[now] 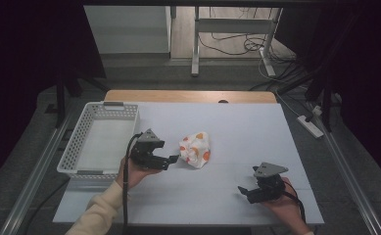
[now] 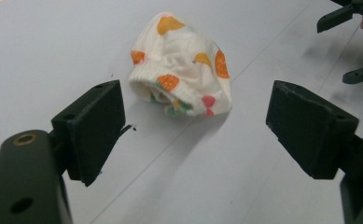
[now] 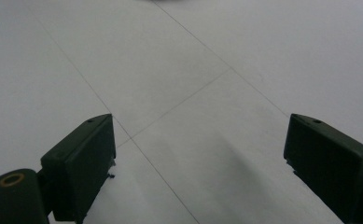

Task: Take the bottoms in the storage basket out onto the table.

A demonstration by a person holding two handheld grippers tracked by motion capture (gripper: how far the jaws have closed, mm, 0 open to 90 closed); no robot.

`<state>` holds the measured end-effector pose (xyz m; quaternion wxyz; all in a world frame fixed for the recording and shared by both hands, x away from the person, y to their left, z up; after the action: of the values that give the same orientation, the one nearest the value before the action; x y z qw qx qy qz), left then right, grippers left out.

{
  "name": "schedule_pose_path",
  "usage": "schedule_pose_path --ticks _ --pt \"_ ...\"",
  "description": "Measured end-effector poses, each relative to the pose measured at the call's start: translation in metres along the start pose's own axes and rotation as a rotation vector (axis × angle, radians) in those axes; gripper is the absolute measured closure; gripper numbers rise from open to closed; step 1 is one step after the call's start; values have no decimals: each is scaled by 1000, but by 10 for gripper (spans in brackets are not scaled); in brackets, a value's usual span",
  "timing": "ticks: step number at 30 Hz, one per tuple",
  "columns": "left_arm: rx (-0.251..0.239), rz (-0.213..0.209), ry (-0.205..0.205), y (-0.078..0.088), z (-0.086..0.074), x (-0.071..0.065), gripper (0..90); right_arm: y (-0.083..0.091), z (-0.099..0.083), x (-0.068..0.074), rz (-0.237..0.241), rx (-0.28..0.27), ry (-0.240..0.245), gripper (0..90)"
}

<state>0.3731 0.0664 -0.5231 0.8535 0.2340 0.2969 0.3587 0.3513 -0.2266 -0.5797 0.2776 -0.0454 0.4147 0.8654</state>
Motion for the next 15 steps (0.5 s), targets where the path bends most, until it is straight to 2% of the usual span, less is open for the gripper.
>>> schedule_pose_path --ticks 8,11,15 --pt "-8 20 -15 17 -15 -1 185 1 1 0 0 -7 2 90" --pt "-11 30 -9 24 -22 2 184 1 2 0 1 -9 4 90" --pt "-30 71 -4 38 -31 9 184 1 3 0 0 -14 6 91"
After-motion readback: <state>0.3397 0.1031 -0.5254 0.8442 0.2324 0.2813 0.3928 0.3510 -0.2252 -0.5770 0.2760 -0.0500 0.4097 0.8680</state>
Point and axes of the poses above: each handheld gripper's, and its own axes: y roughly backward along the jaws, z roughly out of its top, x roughly to its left, the point moved 10 cm from there along -y, roughly forward along the jaws, and after that the axes turned 14 degrees about y, right-handed, at the moved point
